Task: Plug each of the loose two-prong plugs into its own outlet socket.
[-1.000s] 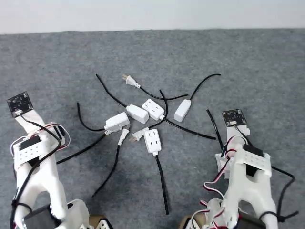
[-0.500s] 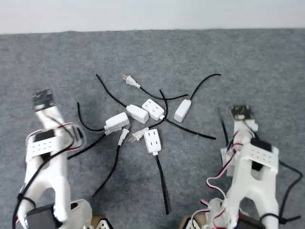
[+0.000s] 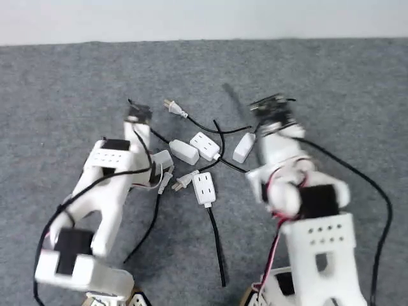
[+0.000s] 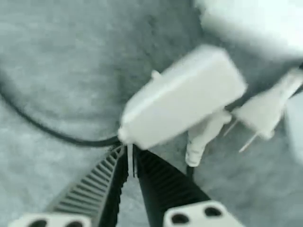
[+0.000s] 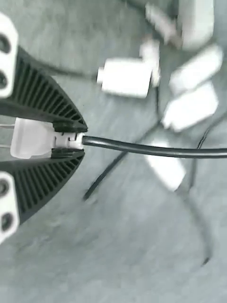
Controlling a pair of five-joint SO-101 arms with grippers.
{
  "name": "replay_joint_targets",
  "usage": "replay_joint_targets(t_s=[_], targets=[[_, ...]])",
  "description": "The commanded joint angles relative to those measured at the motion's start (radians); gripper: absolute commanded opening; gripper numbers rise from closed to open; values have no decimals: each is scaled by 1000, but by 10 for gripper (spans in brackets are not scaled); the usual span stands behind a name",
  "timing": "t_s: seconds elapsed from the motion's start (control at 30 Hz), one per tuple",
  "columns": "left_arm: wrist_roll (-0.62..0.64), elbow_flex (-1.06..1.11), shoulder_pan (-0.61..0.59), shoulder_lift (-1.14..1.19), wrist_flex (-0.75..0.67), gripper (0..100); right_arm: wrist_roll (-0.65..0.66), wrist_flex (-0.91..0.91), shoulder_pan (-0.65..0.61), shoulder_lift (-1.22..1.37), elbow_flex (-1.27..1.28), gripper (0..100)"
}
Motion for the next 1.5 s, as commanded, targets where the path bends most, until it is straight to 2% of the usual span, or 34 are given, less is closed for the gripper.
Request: replay_joint_targets(t_s=[0.0,0.07,0.17,0.23,0.43,0.6,0.77,0.97,1.27,1.47], targets=[[-121,-42,17,-12,-5,12,-20,4,-122,-62,-64,9],[-158,21,57,-58,-37,12,-23,-10,-180,-67,-60,9],[-305,154,112,-184,-87,12,-31,-68,-269,-39,-18,9],[-321,257,140,-288,-141,12,-52,-142,-312,-7,40,9],[-404,486,210,-554,-233,12,-64,-312,-323,136,129,9],[-434,527,229,-603,-245,12,-66,-351,-323,213,126,9],[-422,530,219,-609,-255,12,-100,-346,-312,194,129,9],[-227,553,153,-612,-387,12,-170,-424,-259,211,187,9],[-224,556,140,-612,-413,12,-161,-596,-298,220,299,9],[-269,570,146,-612,-416,12,-110,-625,-292,222,307,9]])
